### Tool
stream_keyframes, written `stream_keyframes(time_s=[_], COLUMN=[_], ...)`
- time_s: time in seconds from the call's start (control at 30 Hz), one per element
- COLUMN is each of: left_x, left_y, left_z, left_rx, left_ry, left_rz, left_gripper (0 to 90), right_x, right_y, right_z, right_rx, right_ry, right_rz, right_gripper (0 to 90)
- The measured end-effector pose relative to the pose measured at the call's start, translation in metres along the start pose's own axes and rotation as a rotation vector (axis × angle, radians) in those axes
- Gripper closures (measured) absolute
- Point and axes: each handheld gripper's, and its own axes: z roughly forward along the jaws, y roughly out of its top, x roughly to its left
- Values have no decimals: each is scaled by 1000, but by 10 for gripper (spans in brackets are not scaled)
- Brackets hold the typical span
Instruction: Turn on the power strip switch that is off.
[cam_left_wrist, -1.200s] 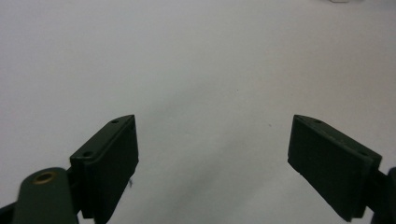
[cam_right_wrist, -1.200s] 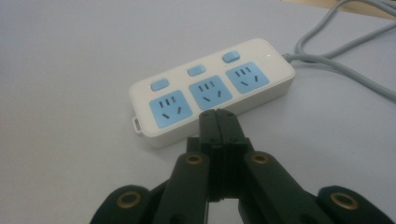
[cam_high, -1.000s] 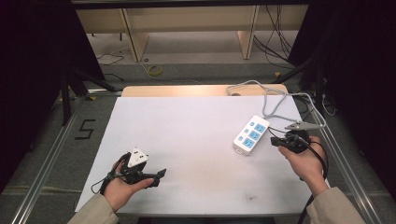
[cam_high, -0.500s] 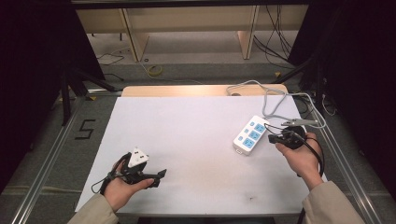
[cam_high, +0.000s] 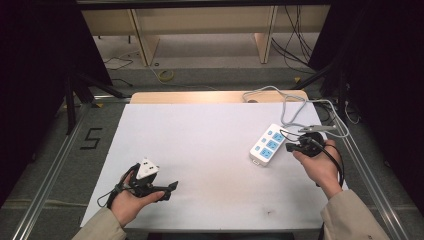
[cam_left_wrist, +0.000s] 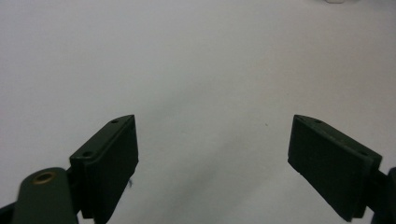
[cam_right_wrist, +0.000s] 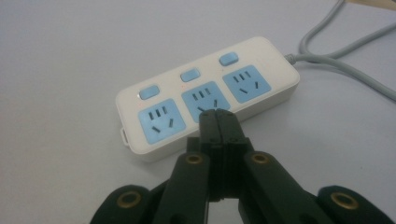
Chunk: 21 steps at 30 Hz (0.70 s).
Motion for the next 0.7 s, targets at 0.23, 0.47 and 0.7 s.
stream_keyframes(time_s=[0.23,0.47,0.7], left_x=[0,0,0], left_y=[0,0,0], left_z=[0,0,0], left_rx=[0,1,1], left_ry=[1,-1,-1], left_rz=[3,1,3], left_gripper=[159,159,159], right_x=[-2,-4,-4], right_y=[4,9,13], right_z=[4,8,12], right_rx=[11,20,28], right_ry=[-9,-14,-16], right_rz=[-6,-7,-11], right_gripper=[900,900,900])
